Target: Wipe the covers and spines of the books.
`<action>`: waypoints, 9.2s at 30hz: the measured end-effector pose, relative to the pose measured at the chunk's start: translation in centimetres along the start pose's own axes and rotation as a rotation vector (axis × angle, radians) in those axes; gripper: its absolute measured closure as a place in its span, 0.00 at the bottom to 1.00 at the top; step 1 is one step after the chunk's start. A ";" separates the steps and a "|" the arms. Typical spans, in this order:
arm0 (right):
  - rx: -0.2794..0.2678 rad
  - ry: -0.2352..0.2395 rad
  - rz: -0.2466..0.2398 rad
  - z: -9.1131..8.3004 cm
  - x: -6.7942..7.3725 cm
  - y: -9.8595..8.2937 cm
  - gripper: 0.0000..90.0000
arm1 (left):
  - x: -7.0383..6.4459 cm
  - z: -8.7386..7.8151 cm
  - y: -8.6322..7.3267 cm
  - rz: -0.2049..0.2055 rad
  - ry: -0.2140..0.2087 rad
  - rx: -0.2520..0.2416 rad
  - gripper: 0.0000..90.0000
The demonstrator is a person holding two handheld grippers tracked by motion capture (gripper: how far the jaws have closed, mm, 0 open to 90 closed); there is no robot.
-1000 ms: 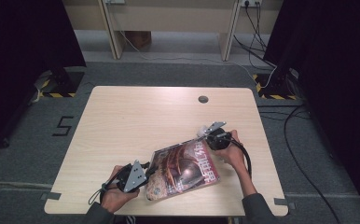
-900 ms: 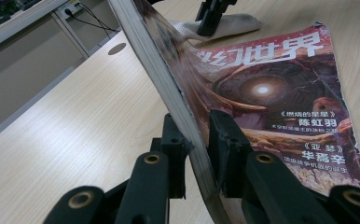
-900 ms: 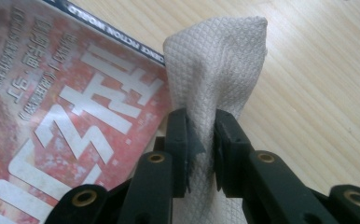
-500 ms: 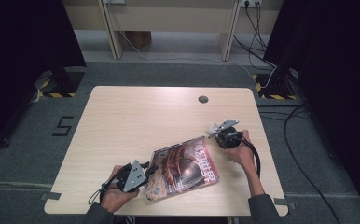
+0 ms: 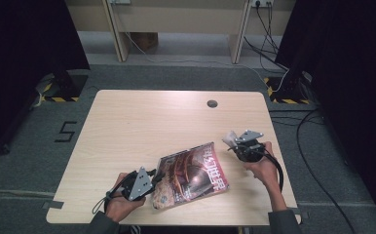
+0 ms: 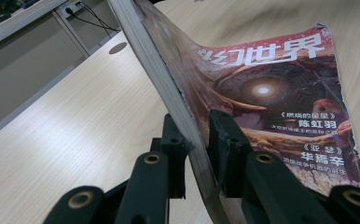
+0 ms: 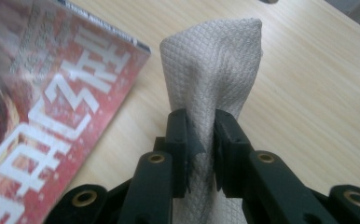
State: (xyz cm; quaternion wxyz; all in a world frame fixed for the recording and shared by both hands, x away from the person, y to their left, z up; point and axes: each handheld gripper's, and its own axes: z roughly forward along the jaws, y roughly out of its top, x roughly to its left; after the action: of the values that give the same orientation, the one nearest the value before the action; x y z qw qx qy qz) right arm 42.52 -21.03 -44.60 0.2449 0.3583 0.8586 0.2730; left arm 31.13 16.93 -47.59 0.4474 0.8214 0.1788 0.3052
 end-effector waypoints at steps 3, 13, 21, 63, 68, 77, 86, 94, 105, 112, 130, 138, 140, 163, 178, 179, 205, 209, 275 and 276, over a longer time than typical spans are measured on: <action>0.006 -0.003 0.018 -0.5 0.0 -1.2 0.86 | 0.0 0.0 0.0 0.002 0.000 0.001 0.85; 0.042 -0.010 0.042 -1.6 -0.1 -4.4 0.86 | 0.0 0.0 0.0 0.000 0.001 0.003 0.85; 0.049 -0.001 0.040 -1.8 0.1 -5.2 0.86 | 0.0 0.0 0.0 -0.004 -0.001 0.003 0.85; -0.027 0.018 0.105 -2.0 0.6 -4.2 0.45 | 0.0 0.1 0.0 0.012 0.009 -0.001 0.85; -0.138 0.101 0.010 -2.4 3.0 -1.5 0.38 | -0.1 0.0 0.1 0.024 0.007 -0.012 0.85; -0.202 0.241 -0.147 0.1 7.2 4.0 0.32 | -0.2 0.1 0.1 0.034 0.007 -0.014 0.85; -0.197 0.307 -0.238 3.0 8.7 7.0 0.33 | -0.1 0.1 0.0 0.040 0.004 -0.016 0.85; -0.142 0.348 -0.306 4.5 9.2 7.5 0.34 | -0.1 0.2 -0.1 0.042 0.005 -0.004 0.85; -0.149 0.329 -0.430 2.7 8.9 6.5 0.64 | 0.8 0.9 -1.0 -0.028 0.022 0.061 0.87; -0.144 0.385 -0.496 2.5 8.9 6.6 0.70 | 0.7 0.8 -0.6 0.014 0.010 0.015 0.88; -0.031 0.287 -0.706 1.9 12.0 7.7 0.84 | 1.7 1.5 -1.6 -0.101 -0.001 0.048 0.75; 0.005 0.198 -0.757 1.3 13.4 8.1 0.90 | 2.9 0.9 -2.7 -0.249 0.007 0.079 0.45; 0.009 0.199 -0.754 1.3 13.3 8.2 0.91 | 3.2 0.4 -2.9 -0.293 -0.001 0.077 0.42; -0.024 -0.054 -0.787 -1.7 11.0 15.7 0.93 | 3.9 -0.6 -5.3 -0.406 0.057 0.291 0.30; -0.010 0.043 -0.825 -3.2 15.2 13.3 0.93 | 4.3 -0.7 -5.7 -0.412 0.075 0.322 0.30; -0.013 0.048 -0.835 -3.3 15.4 13.0 0.93 | 4.4 -0.7 -5.8 -0.415 0.080 0.326 0.31; -0.040 0.252 -0.691 -1.0 17.9 2.9 0.88 | 4.7 -0.7 -5.7 -0.468 0.113 0.313 0.26; -0.053 0.267 -0.652 -0.8 18.0 2.0 0.85 | 4.4 -0.4 -5.5 -0.475 0.104 0.302 0.24; 0.066 0.073 -0.322 -1.7 12.0 -4.1 0.46 | 0.0 3.6 -1.9 -0.292 -0.063 0.318 0.43; 0.065 0.079 -0.325 -1.6 11.9 -4.0 0.45 | -0.1 3.4 -1.9 -0.297 -0.069 0.328 0.43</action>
State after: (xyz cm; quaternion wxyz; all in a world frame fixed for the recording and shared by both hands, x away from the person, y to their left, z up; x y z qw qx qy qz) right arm 32.18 -14.93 -48.70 0.2404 0.2115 0.9224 0.2159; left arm 33.23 15.74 -50.63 0.3536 0.8578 0.3296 0.1747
